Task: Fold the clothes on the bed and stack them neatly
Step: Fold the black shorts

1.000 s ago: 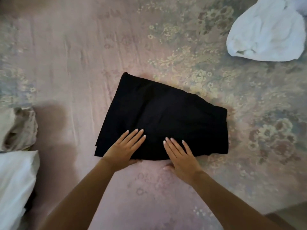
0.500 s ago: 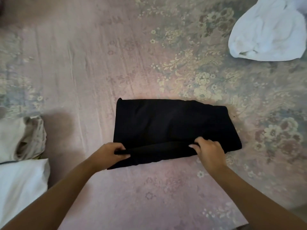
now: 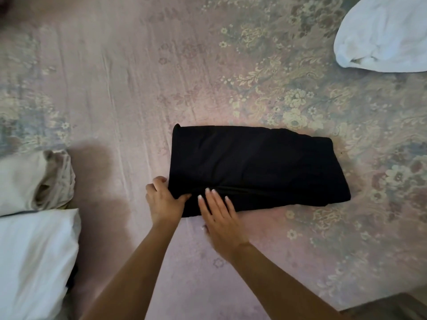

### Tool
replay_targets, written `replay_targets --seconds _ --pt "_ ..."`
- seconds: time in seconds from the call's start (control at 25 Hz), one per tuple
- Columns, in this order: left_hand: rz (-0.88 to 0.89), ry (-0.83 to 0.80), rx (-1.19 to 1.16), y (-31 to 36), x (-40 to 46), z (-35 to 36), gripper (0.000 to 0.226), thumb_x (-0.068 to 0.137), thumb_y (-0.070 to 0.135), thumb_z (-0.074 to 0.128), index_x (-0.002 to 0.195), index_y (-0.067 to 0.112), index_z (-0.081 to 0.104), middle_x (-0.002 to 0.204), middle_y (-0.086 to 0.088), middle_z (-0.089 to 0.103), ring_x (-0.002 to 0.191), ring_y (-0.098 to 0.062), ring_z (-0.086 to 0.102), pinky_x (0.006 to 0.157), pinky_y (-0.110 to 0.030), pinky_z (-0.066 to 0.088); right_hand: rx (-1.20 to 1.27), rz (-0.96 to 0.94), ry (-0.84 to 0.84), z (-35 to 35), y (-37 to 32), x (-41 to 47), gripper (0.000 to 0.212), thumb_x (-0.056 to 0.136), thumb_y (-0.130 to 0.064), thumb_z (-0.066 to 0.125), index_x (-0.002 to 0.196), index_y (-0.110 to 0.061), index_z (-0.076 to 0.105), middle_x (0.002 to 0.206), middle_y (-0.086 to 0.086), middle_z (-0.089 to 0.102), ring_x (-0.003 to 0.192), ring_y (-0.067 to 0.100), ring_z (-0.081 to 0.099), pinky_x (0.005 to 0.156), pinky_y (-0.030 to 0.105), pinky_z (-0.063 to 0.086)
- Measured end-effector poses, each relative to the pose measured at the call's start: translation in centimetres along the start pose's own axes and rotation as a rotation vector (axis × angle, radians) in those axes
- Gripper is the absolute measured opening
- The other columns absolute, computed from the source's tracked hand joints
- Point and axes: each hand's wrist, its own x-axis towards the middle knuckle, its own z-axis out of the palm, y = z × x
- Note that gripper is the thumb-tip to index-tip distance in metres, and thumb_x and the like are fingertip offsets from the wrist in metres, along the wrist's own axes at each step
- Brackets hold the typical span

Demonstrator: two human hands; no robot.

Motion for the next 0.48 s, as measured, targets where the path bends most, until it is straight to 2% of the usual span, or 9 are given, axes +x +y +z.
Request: replay_targets --seconds 0.08,0.2,0.28,0.36,0.44,0.48 --pt "-0.141 -0.078 -0.138 0.6 0.3 -0.1 0.077 0.076 0.011 0.088 0.135 -0.001 0.040 0.135 -0.025 0.047 0.117 -0.041 0.055 0.099 -0.049 0.049 0.011 0.125 -0.091 -0.2 -0.3 1.2 0.079 0.093 -0.047 0.065 0.156 -0.012 0.034 0.161 0.011 0.036 0.149 0.026 0.035 0.117 0.049 0.036" --pt "-0.243 -0.240 -0.189 0.6 1.1 -1.2 0.067 0.078 0.013 0.087 0.132 -0.001 0.049 0.125 -0.020 0.062 0.114 -0.037 0.062 0.098 -0.046 0.052 -0.044 0.146 -0.128 -0.4 -0.5 1.7 0.078 0.094 -0.050 0.062 0.157 -0.015 0.034 0.160 0.009 0.038 0.148 0.024 0.036 0.115 0.053 0.036" --pt "-0.292 -0.342 -0.277 0.1 0.4 -1.7 0.051 0.080 0.012 0.084 0.124 -0.002 0.062 0.117 -0.019 0.070 0.106 -0.034 0.067 0.096 -0.044 0.054 -0.034 0.165 -0.133 -0.4 -0.7 1.4 0.074 0.090 -0.040 0.070 0.154 -0.016 0.040 0.156 0.007 0.046 0.145 0.023 0.041 0.113 0.054 0.039" --pt "-0.390 -0.429 -0.367 -0.5 -1.8 -1.6 0.042 0.083 0.010 0.082 0.120 -0.002 0.067 0.115 -0.021 0.072 0.101 -0.033 0.069 0.096 -0.045 0.054 -0.018 0.131 -0.162 -0.2 -0.5 0.6 0.075 0.084 -0.023 0.074 0.152 -0.016 0.044 0.154 0.008 0.048 0.145 0.025 0.042 0.112 0.057 0.038" --pt "-0.401 -0.497 -0.297 -1.2 -3.8 -1.3 0.050 0.084 0.012 0.082 0.127 -0.001 0.061 0.119 -0.023 0.069 0.103 -0.036 0.067 0.093 -0.048 0.055 0.015 0.023 -0.212 -0.2 0.4 -1.0 0.079 0.077 -0.015 0.079 0.150 -0.014 0.047 0.152 0.011 0.050 0.143 0.028 0.044 0.111 0.060 0.038" --pt "-0.350 -0.530 -0.172 -1.4 -4.6 -1.3 0.063 0.083 0.015 0.083 0.135 0.000 0.052 0.124 -0.025 0.064 0.107 -0.038 0.064 0.092 -0.050 0.055 0.017 -0.053 -0.236 -0.2 1.1 -2.2 0.080 0.075 -0.014 0.081 0.148 -0.014 0.050 0.151 0.012 0.051 0.142 0.029 0.045 0.110 0.061 0.039"
